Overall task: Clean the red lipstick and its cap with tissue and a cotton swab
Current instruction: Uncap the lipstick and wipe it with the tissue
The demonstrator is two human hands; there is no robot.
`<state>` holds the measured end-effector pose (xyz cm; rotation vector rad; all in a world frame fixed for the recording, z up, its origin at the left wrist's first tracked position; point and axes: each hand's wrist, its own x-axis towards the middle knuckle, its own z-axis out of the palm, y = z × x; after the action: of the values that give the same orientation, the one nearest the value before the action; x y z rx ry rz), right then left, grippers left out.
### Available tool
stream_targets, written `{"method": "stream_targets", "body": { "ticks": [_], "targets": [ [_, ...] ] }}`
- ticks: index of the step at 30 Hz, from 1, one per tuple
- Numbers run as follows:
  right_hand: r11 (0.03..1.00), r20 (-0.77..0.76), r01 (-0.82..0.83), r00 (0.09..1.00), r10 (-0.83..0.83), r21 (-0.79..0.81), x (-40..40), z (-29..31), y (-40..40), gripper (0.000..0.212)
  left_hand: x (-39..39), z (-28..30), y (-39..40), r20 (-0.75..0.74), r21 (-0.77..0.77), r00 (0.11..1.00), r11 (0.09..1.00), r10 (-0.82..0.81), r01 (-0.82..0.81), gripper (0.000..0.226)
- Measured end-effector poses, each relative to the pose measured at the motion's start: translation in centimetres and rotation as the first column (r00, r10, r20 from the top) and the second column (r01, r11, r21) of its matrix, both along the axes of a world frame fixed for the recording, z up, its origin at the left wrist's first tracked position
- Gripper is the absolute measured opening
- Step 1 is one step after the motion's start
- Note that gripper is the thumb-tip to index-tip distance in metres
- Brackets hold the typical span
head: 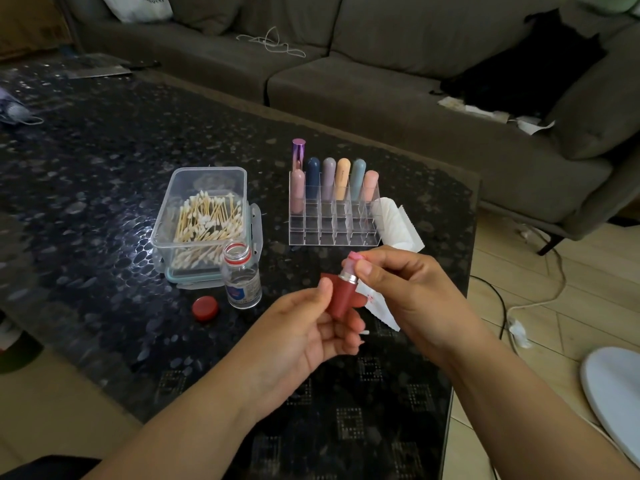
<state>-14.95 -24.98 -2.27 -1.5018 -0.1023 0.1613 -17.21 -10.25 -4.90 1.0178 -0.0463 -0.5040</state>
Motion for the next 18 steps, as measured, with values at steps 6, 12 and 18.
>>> {"method": "stream_targets", "body": {
  "ticks": [6, 12, 18],
  "targets": [
    [1.0, 0.04, 0.001, 0.999, -0.001, -0.005, -0.27, 0.36, 0.25, 0.021, 0.34, -0.49, 0.13, 0.04, 0.011, 0.995, 0.996, 0.088, -0.088, 0.028],
    [0.996, 0.075, 0.054, 0.996, -0.048, -0.076, -0.4, 0.2, 0.4, 0.016, 0.3, -0.61, -0.24, 0.188, 0.153, 0.942, 0.939, 0.278, -0.308, 0.013],
    [0.994, 0.071, 0.077, 0.995, -0.072, -0.078, -0.28, 0.03, 0.76, 0.019, 0.17, -0.66, -0.47, 0.125, 0.128, 0.964, 0.96, 0.235, -0.25, 0.027]
  ]
}}
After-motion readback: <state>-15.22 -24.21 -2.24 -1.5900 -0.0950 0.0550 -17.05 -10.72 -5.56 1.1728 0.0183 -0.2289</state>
